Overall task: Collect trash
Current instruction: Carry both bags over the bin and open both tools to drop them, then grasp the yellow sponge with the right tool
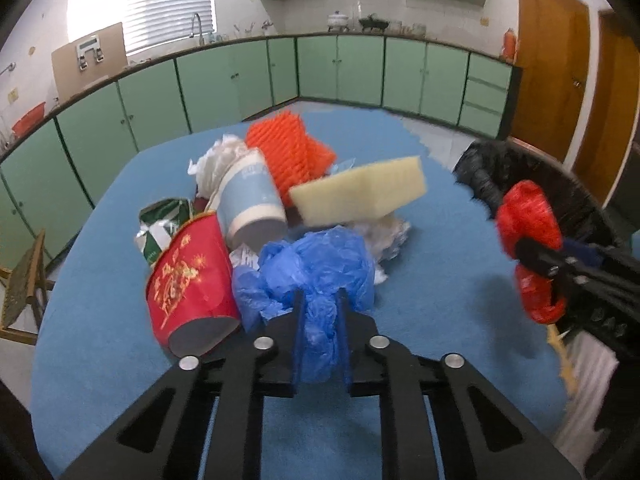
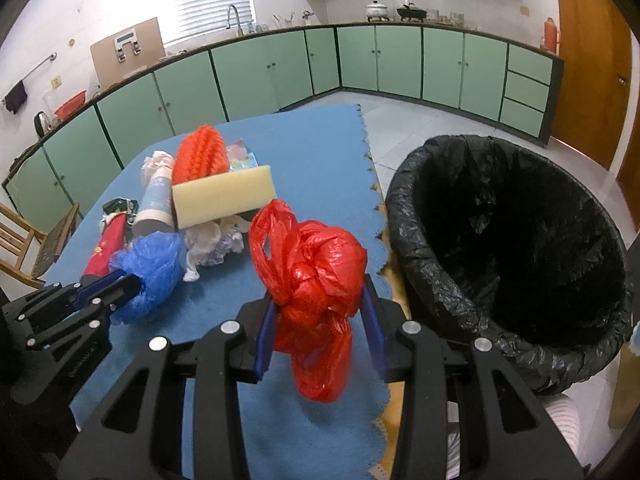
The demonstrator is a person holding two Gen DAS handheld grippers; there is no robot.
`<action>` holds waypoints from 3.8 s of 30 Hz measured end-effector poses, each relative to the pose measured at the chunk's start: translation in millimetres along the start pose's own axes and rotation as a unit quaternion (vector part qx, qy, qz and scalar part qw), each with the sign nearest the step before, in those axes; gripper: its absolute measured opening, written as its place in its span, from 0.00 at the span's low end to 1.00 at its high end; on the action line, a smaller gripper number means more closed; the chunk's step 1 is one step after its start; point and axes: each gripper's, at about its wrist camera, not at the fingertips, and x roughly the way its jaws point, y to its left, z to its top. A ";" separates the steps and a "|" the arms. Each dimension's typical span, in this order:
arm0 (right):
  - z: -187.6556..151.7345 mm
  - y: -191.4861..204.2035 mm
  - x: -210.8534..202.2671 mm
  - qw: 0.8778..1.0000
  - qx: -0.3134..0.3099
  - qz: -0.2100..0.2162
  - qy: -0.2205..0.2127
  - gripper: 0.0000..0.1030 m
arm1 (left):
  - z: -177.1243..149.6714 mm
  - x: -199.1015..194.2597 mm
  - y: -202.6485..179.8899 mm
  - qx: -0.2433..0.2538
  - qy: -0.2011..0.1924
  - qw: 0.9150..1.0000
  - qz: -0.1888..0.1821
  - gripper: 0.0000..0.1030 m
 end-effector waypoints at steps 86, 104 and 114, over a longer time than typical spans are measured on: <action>57.5 65.5 65.6 0.995 -0.078 0.062 -0.027 0.91 | 40.1 -21.3 92.4 -0.048 -0.055 0.993 0.090 0.73; 60.2 66.5 91.5 0.992 -0.086 0.091 -0.004 0.83 | 31.1 -4.2 89.5 -0.055 -0.028 0.996 0.067 0.78; 60.5 55.7 81.1 0.993 -0.068 0.094 -0.018 0.83 | 18.6 32.3 72.7 -0.030 0.013 0.995 0.094 0.78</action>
